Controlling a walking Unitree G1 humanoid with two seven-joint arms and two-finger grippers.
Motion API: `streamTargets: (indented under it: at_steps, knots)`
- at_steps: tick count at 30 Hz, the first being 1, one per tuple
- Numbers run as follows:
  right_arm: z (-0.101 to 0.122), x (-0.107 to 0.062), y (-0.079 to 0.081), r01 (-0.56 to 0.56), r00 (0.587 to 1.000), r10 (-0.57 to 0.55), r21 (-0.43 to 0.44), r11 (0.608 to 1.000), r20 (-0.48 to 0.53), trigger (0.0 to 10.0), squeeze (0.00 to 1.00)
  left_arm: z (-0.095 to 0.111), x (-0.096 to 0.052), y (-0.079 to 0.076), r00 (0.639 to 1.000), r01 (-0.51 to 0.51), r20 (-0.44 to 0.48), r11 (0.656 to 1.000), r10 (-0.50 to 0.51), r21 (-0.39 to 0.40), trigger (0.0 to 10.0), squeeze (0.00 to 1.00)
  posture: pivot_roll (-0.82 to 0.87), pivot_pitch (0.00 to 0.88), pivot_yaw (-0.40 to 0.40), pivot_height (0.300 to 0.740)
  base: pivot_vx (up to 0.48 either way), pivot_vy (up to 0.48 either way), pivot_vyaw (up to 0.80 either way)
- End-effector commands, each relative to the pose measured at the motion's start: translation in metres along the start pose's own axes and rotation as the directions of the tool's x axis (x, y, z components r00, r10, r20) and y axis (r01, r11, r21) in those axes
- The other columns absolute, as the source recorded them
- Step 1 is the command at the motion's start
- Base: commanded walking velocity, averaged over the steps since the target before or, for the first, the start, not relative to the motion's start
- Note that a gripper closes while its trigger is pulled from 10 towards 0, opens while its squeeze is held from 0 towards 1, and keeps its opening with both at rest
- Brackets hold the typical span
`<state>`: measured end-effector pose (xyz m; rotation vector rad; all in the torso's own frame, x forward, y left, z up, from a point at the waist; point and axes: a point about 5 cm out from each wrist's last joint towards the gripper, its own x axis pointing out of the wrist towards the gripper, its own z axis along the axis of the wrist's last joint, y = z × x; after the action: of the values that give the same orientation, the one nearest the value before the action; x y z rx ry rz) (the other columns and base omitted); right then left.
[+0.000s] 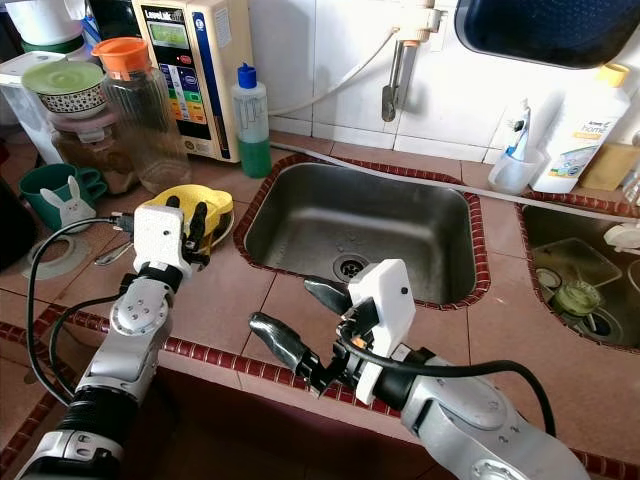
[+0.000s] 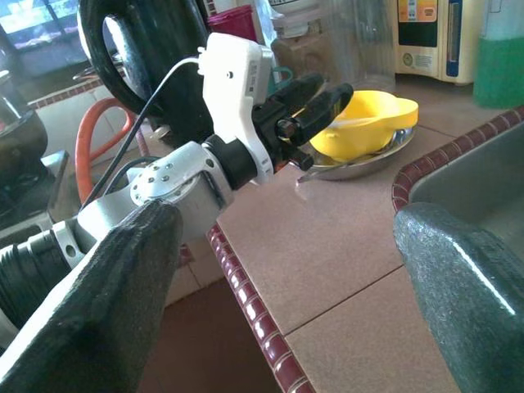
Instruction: Kitchen organization
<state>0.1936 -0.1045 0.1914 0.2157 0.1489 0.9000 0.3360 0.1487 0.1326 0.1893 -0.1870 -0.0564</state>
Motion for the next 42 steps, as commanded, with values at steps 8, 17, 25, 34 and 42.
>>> streamTargets:
  at_steps: [8,17,25,34,42]
  knots:
    - [0.003,0.0,0.0,0.002,1.0,-0.002,-0.019,1.0,0.006,10.0,0.0,0.002,0.001,0.001,1.0,-0.005,0.011,1.0,0.005,0.006,0.0,0.0,0.03,0.0,-0.009,0.74,0.0,0.0,0.0]
    - [0.003,0.0,0.0,0.004,1.0,-0.003,-0.021,1.0,0.004,10.0,0.0,0.001,-0.001,0.003,1.0,-0.018,0.013,1.0,0.018,0.011,0.0,0.0,0.04,0.0,-0.011,0.74,0.0,0.0,0.0]
    - [0.002,-0.001,0.0,0.012,1.0,-0.012,-0.022,1.0,0.003,10.0,0.0,0.009,0.0,0.009,0.998,-0.041,0.057,0.998,0.039,0.041,0.0,0.0,0.03,0.0,-0.008,0.74,0.0,0.0,0.0]
    - [0.001,0.0,-0.001,0.013,1.0,-0.014,-0.029,1.0,-0.003,10.0,0.0,0.023,-0.003,0.013,0.99,-0.051,0.136,0.997,0.043,0.059,10.0,1.0,0.03,0.0,-0.008,0.74,0.0,0.0,0.0]
    - [0.001,0.0,-0.001,0.014,1.0,-0.014,-0.035,0.999,-0.005,10.0,0.0,0.011,-0.029,0.008,0.991,0.0,0.132,0.996,-0.012,0.09,10.0,1.0,0.04,0.0,-0.008,0.74,0.0,0.0,0.0]
